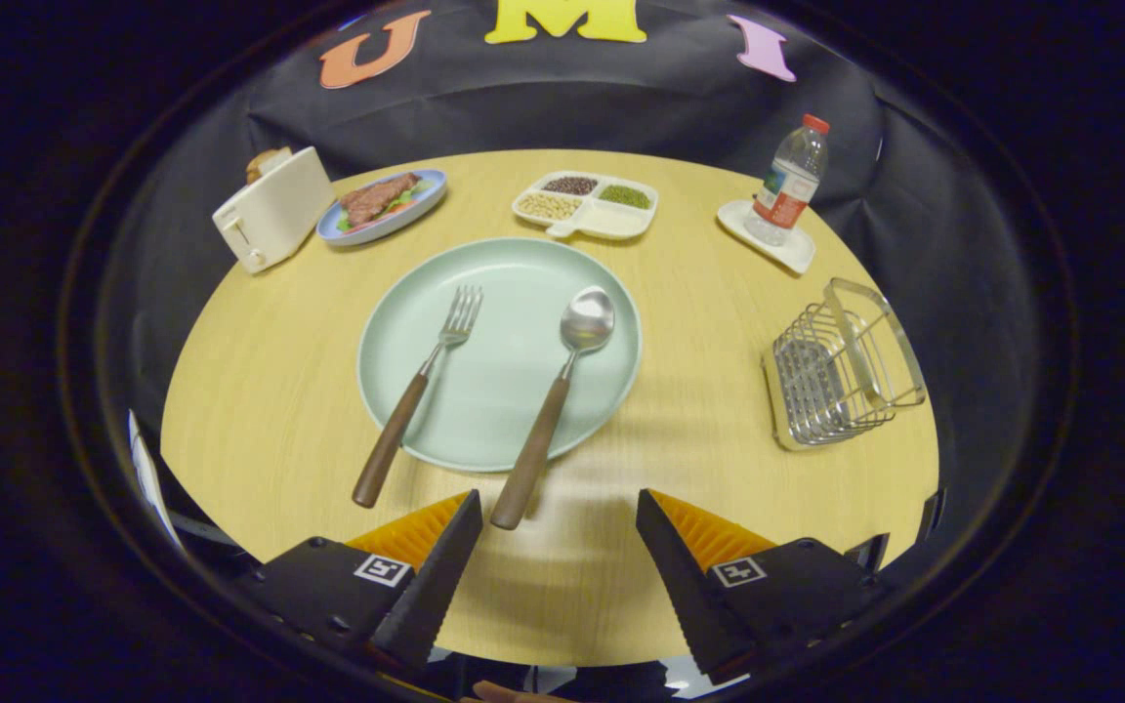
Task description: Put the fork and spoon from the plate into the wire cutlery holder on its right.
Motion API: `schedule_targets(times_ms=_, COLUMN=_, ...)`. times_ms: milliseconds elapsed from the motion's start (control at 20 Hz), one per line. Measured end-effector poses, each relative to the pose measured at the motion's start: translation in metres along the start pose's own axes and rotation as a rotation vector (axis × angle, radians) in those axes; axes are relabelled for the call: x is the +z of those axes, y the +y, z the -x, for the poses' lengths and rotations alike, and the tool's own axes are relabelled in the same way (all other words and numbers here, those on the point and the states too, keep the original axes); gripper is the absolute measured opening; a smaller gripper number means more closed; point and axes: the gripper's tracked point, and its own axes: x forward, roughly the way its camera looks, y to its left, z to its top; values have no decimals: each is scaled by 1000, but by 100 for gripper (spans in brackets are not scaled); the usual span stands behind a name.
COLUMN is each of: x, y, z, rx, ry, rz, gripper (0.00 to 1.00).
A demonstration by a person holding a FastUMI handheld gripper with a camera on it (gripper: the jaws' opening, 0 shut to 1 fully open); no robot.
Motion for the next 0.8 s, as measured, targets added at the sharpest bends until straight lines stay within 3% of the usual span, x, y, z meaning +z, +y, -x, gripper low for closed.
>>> schedule_targets(times_ms=500, x=8, y=-7, z=-31, rx=-48, ry=167, rz=-38, gripper=93)
schedule_targets(times_ms=600, x=10, y=-1, z=-31, rx=-31, ry=188, rz=-29, gripper=84)
schedule_targets(times_ms=800, x=13, y=-10, z=-31, rx=-84, ry=200, rz=-36, gripper=46)
